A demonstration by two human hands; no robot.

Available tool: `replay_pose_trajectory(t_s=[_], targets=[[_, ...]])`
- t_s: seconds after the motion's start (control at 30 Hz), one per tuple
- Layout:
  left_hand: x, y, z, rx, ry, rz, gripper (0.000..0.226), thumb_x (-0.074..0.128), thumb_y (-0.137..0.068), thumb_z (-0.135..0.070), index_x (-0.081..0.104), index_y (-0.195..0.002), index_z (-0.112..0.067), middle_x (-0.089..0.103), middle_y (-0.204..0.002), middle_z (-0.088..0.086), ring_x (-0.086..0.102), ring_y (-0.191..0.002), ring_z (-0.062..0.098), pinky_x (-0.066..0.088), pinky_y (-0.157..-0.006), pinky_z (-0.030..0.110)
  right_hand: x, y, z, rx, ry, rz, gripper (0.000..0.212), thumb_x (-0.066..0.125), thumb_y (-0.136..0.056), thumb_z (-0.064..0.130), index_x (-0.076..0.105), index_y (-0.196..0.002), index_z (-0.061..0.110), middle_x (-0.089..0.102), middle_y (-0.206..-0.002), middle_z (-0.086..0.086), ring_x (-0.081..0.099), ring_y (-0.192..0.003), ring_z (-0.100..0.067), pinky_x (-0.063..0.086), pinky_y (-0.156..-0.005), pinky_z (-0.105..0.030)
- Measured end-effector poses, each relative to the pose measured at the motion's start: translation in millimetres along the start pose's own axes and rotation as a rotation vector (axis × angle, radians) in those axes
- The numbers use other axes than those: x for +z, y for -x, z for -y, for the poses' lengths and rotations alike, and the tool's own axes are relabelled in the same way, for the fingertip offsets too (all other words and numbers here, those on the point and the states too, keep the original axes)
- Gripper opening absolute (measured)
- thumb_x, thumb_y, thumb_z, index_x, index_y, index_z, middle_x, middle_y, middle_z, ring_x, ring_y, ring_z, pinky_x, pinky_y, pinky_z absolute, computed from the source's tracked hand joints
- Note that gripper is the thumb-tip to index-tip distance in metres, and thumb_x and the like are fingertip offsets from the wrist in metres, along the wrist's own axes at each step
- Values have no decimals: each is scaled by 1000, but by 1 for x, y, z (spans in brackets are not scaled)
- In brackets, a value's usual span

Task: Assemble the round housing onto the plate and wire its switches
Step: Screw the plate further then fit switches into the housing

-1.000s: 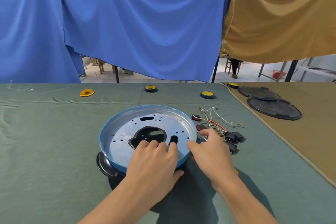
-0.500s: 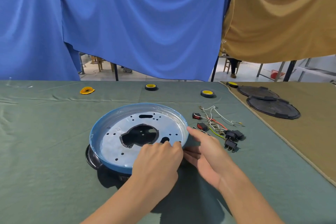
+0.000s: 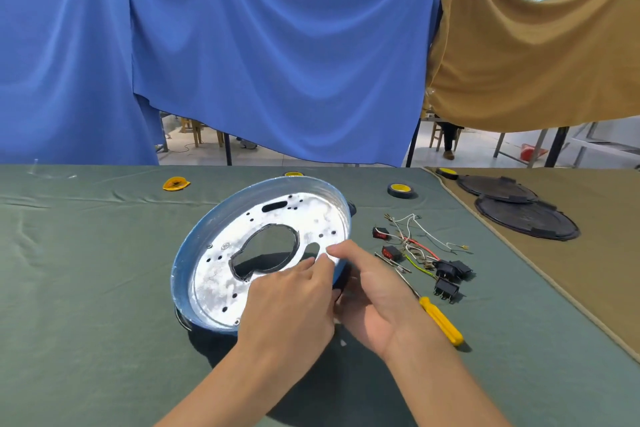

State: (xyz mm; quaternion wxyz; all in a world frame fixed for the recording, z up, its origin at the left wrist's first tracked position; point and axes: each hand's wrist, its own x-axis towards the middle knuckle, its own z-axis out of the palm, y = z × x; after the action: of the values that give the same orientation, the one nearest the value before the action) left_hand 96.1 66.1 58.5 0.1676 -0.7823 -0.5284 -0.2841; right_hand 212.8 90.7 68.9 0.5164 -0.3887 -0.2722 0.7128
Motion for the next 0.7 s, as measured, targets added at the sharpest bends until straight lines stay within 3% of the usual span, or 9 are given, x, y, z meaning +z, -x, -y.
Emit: replay_pose_trajectory(t_s=[0.13,0.2,0.27,0.33,0.4,0.47,0.57,0.63,0.7], targets=[[2,-2,0,-15,198,-232,26,82,-68,-16,74,-93,-10,76,-92,-3,73,-72,15,50,-43,27,15,-2,8,-250,85,30,4,70,-73,1,69,-78,1,65,-73,-17,63,-65,-26,52,-58,-34],[-2,-3,1,22,295,-222,33,62,-78,-25,73,-105,-12,72,-116,-5,67,-103,7,55,-72,24,18,0,16,-391,149,38,14,71,-74,-2,68,-87,-2,69,-81,-21,66,-72,-31,57,-63,-41],[-10,-4,5,-6,562,-165,54,49,-77,-28,64,-128,-23,59,-133,-16,55,-119,-5,45,-95,15,20,4,25,-555,290,52,23,75,-73,2,67,-94,2,73,-86,-15,70,-76,-30,58,-65,-39],[-18,-8,8,-130,957,-87,51,48,-76,-22,66,-121,-37,63,-120,-21,61,-91,-6,46,-79,15,23,8,32,-719,527,38,28,78,-68,14,68,-94,13,74,-85,-6,70,-77,-25,59,-67,-39],[-22,-15,9,-286,1284,-84,33,49,-78,-23,78,-93,-20,70,-98,-5,58,-83,13,44,-81,28,28,9,38,-858,762,-10,34,79,-63,26,66,-93,21,72,-86,-2,68,-80,-25,57,-73,-43],[-25,-22,9,-495,1478,-105,30,54,-80,-26,74,-77,-4,75,-89,12,68,-85,24,50,-87,36,30,6,41,-956,942,-83,39,79,-58,32,62,-93,25,67,-89,2,63,-82,-18,54,-74,-35],[-27,-21,11,-715,1401,-217,33,53,-90,-21,73,-66,-11,76,-76,9,73,-73,17,50,-70,33,24,2,38,-1091,1155,-110,49,75,-53,31,57,-98,28,53,-91,11,52,-81,-5,40,-69,-11],[-29,-16,22,-780,1200,-353,35,53,-85,-33,67,-58,-16,73,-64,4,71,-64,18,45,-65,35,16,-3,26,-1118,1275,-30,67,74,-54,29,55,-119,23,50,-104,11,50,-91,-3,36,-80,-7],[-29,-14,37,-910,1194,-393,41,58,-84,-44,63,-58,-14,70,-60,5,70,-58,19,46,-63,34,10,-10,9,-1160,1416,22,81,75,-59,27,48,-133,12,48,-119,3,47,-108,-15,33,-96,-15]])
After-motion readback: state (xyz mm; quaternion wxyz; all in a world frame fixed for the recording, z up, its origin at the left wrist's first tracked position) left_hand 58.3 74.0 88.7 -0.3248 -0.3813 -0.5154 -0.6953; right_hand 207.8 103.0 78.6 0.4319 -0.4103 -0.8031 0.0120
